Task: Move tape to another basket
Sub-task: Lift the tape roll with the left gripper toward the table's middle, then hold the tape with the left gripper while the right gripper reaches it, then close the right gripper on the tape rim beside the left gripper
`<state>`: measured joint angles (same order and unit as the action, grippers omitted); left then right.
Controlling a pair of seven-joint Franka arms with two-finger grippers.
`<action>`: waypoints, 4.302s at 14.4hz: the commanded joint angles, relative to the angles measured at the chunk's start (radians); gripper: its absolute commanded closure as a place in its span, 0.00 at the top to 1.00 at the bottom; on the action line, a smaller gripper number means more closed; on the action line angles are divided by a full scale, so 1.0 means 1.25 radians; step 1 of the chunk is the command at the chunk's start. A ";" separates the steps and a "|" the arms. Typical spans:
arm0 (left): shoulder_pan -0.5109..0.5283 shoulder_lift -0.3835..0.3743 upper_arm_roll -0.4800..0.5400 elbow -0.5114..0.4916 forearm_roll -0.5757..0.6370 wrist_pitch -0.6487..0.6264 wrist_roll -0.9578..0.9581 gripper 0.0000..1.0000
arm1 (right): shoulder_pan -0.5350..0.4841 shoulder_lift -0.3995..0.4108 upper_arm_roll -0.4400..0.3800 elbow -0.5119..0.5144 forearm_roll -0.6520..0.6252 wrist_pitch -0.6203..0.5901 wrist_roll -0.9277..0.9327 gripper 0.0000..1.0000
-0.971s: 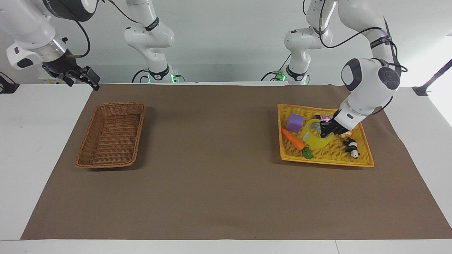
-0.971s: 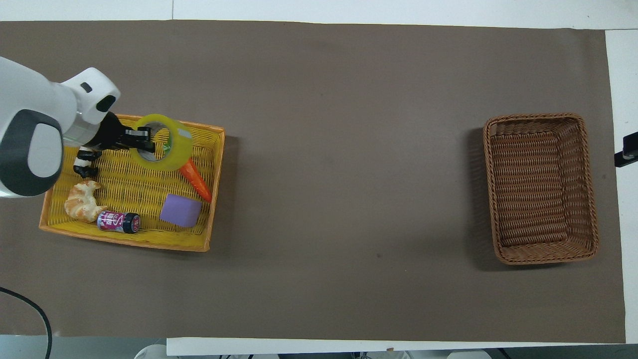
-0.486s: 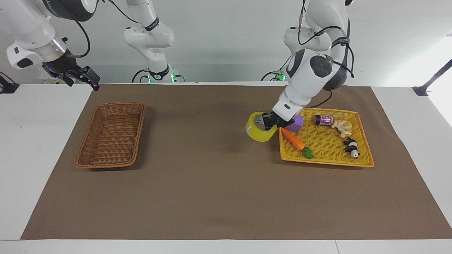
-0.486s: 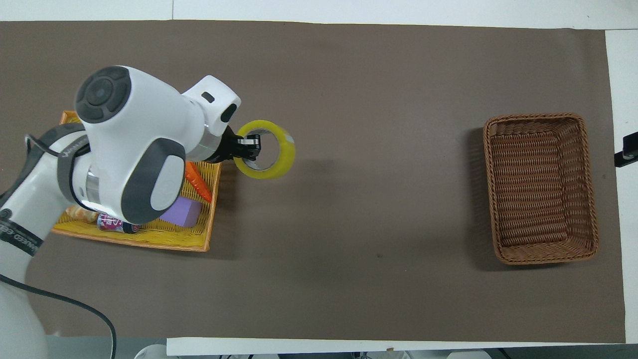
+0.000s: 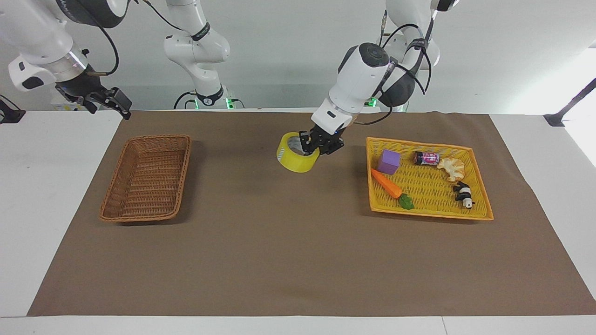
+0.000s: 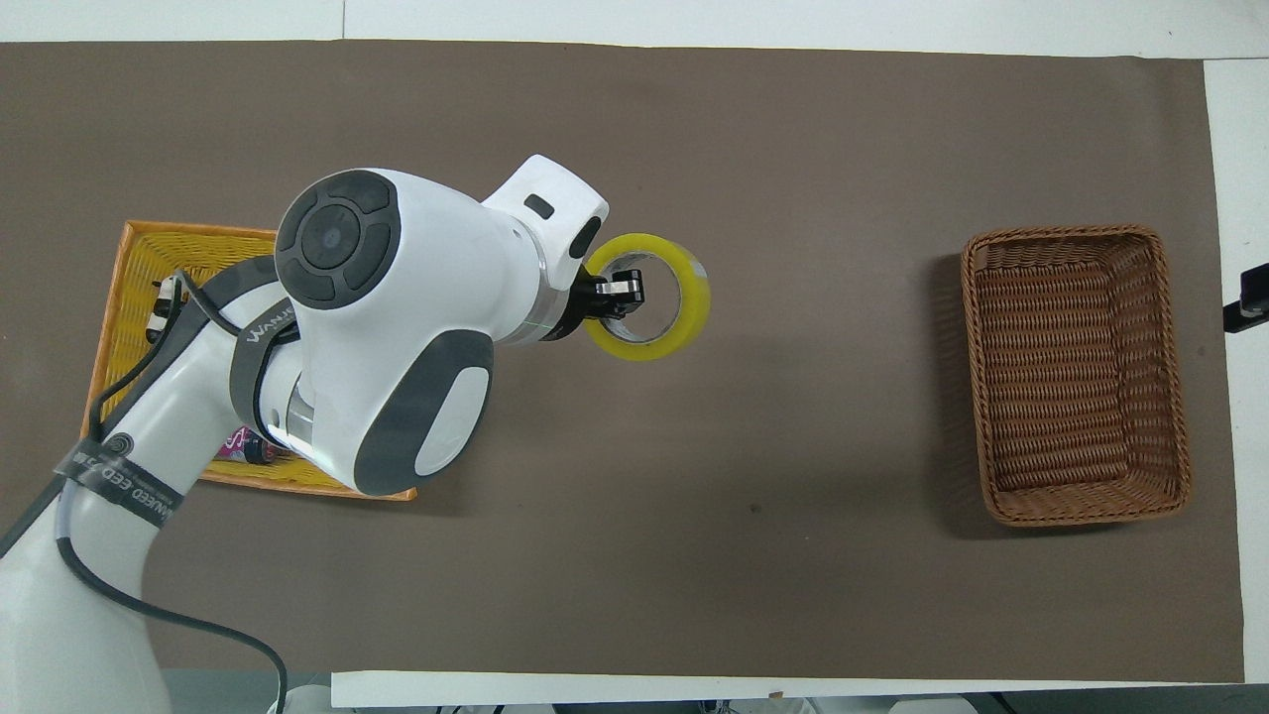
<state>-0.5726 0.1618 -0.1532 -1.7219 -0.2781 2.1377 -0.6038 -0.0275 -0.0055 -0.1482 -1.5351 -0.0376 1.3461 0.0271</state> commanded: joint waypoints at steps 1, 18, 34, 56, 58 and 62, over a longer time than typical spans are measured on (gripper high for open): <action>-0.016 0.001 0.013 0.047 -0.017 -0.055 -0.012 0.00 | 0.002 -0.026 0.028 -0.022 0.026 -0.018 -0.055 1.00; -0.013 -0.004 0.012 0.037 -0.017 -0.055 0.071 0.00 | 0.041 -0.046 0.025 -0.368 0.799 0.247 -0.385 1.00; -0.006 -0.010 0.012 0.025 -0.018 -0.067 0.099 0.00 | 0.242 -0.061 0.029 -0.457 1.011 0.471 -0.400 1.00; -0.002 -0.015 0.015 0.019 -0.018 -0.090 0.117 0.00 | 0.302 -0.045 0.031 -0.465 1.014 0.515 -0.315 1.00; -0.002 -0.016 0.015 0.018 -0.018 -0.092 0.117 0.00 | 0.314 -0.045 0.033 -0.467 1.014 0.528 -0.311 1.00; -0.002 -0.017 0.015 0.018 -0.018 -0.088 0.117 0.00 | 0.319 -0.043 0.031 -0.465 1.014 0.534 -0.309 0.98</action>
<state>-0.5807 0.1617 -0.1387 -1.6886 -0.2796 2.0374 -0.4808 0.3700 -0.0527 -0.1090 -2.1055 1.2066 2.0049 -0.3635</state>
